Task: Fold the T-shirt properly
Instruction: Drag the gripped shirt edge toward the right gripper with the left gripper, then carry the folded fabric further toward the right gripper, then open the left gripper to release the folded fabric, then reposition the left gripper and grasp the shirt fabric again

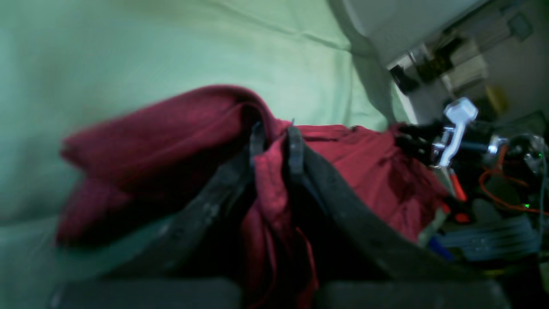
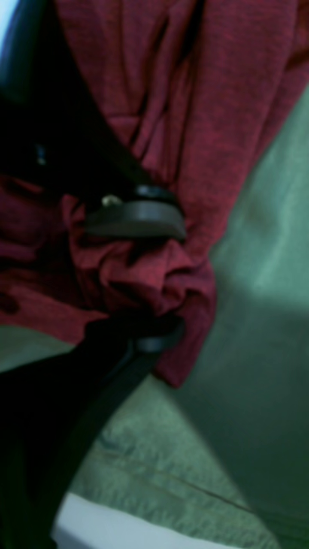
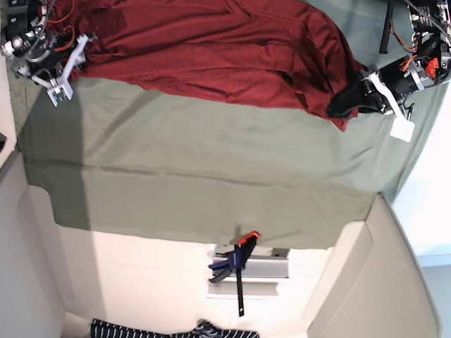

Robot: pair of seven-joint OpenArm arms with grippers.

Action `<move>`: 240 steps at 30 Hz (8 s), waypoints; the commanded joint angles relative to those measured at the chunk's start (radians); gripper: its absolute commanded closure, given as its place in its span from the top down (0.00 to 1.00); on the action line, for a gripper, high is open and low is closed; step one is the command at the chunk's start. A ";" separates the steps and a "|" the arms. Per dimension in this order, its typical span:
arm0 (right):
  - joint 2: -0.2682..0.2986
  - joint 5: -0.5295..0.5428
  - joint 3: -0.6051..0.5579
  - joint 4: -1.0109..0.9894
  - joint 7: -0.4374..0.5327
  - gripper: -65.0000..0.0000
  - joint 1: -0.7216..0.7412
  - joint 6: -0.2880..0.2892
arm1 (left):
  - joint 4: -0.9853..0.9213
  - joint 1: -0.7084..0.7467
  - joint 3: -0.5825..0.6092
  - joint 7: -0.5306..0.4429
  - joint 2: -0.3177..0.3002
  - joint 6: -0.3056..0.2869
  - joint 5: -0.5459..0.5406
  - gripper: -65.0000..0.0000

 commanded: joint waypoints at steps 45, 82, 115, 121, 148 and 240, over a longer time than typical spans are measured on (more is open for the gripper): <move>0.013 -0.003 0.006 0.010 0.007 0.44 0.013 -0.007 | 0.088 0.020 0.537 -0.156 0.379 -0.009 0.319 0.42; 0.013 -0.003 0.006 0.010 0.007 0.44 0.013 -0.007 | 0.199 0.065 0.407 -0.102 0.261 -0.009 0.378 0.48; -0.055 -0.003 0.006 0.010 0.009 0.44 0.014 -0.006 | 0.570 0.282 0.460 -0.195 0.262 -0.009 0.417 0.48; -0.061 -0.003 0.006 0.010 0.015 0.44 0.013 -0.006 | 0.570 0.277 0.597 -0.280 0.262 -0.009 0.527 0.48; -0.064 -0.003 0.006 0.010 0.015 0.44 0.013 -0.006 | 0.308 0.078 0.821 -0.332 0.262 -0.009 0.627 0.48; -0.064 -0.003 0.006 0.010 0.016 0.44 0.013 -0.006 | 0.198 -0.053 0.661 -0.206 0.068 0.167 0.721 0.00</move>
